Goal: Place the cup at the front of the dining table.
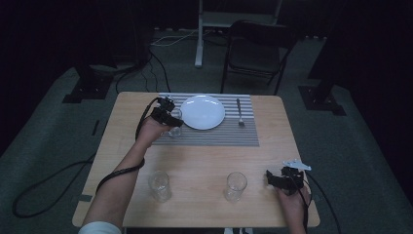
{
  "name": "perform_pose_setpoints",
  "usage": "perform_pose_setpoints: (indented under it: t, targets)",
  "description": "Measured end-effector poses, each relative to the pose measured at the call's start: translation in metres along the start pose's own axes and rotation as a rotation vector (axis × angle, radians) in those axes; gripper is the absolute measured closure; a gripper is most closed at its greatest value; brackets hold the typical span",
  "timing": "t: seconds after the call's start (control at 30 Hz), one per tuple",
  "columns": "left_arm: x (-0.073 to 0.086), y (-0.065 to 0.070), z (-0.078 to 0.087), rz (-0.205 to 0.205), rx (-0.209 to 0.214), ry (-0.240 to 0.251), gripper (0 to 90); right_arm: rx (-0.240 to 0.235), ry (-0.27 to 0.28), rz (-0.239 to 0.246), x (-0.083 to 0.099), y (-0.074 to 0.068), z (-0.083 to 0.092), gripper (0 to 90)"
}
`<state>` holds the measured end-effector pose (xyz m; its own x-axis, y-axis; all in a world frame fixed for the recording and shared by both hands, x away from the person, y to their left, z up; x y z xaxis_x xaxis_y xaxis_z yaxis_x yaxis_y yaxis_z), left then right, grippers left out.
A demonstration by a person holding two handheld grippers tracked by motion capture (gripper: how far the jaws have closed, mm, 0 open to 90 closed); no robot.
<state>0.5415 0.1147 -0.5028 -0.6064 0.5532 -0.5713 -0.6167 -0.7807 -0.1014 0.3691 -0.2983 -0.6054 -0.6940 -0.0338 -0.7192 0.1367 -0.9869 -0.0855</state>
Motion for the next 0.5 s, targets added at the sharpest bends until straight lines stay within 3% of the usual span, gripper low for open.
perform_pose_setpoints:
  t: [0.13, 0.3, 0.5]
  targets:
    - [-0.003, -0.003, -0.006, -0.026, -0.019, -0.021, 29.7, 0.0, 0.0, 0.0, 0.0, 0.0, 0.0, 13.8]
    - [-0.004, -0.007, -0.009, -0.006, 0.006, -0.018, 29.7, -0.001, 0.0, -0.001, 0.0, 0.0, 0.0, 14.3]
    - [-0.001, -0.01, -0.016, -0.002, -0.01, -0.033, 29.7, -0.001, 0.0, -0.001, 0.0, 0.0, 0.001, 14.3]
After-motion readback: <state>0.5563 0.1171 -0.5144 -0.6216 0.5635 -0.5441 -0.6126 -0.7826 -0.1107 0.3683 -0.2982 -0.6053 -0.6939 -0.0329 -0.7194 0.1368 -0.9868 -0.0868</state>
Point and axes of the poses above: each handheld gripper's, and its own axes: z roughly backward along the jaws, x roughly out of its underside, y roughly to its right, the point moved 8 cm from there along -z, roughly forward along the jaws, and after that the axes turned 6 degrees about -z, right-handed, at the moved point
